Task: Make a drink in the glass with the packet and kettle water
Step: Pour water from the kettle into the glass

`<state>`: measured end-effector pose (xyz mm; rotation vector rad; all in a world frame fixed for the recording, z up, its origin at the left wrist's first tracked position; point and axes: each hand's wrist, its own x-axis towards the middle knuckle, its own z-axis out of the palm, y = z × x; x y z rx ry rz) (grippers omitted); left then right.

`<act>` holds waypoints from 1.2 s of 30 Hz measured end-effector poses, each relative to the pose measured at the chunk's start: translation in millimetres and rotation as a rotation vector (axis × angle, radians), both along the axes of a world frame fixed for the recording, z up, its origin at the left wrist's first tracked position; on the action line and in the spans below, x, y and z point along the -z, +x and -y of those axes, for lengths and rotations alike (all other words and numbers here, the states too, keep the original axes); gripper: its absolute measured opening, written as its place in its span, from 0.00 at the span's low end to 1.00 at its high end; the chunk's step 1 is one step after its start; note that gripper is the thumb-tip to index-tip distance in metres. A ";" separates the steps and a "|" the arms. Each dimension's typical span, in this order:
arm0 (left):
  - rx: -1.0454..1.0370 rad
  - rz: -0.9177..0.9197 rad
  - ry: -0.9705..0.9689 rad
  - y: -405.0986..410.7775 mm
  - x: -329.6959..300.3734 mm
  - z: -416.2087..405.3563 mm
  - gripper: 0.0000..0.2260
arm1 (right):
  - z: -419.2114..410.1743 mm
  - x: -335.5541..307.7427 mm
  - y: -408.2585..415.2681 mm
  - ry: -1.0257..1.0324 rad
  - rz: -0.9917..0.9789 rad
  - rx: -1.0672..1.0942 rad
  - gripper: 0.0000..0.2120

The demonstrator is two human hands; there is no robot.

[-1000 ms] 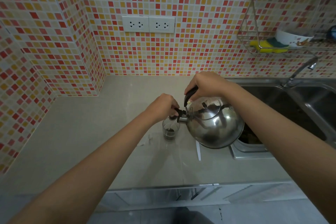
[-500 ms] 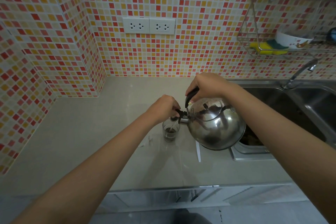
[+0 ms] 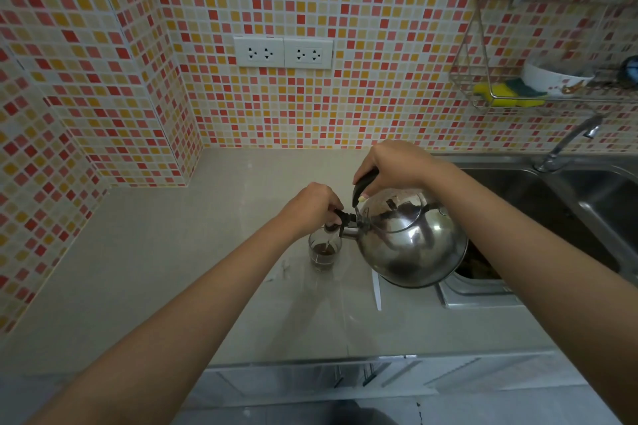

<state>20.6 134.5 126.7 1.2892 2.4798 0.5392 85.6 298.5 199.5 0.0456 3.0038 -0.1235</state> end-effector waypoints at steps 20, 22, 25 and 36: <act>-0.005 0.009 -0.015 -0.5 2.5 -1.8 0.15 | -2.2 4.8 -1.7 -0.002 0.004 -0.014 0.14; -0.007 0.007 -0.016 -0.9 2.6 -1.9 0.15 | -3.1 4.7 -1.9 -0.006 0.001 -0.013 0.14; -0.012 0.007 -0.016 -1.9 3.0 -2.8 0.15 | -4.0 3.6 -2.2 -0.010 0.003 -0.010 0.15; -0.012 0.037 -0.003 -5.7 7.6 -2.7 0.15 | -6.4 6.5 -3.1 -0.052 -0.002 -0.033 0.14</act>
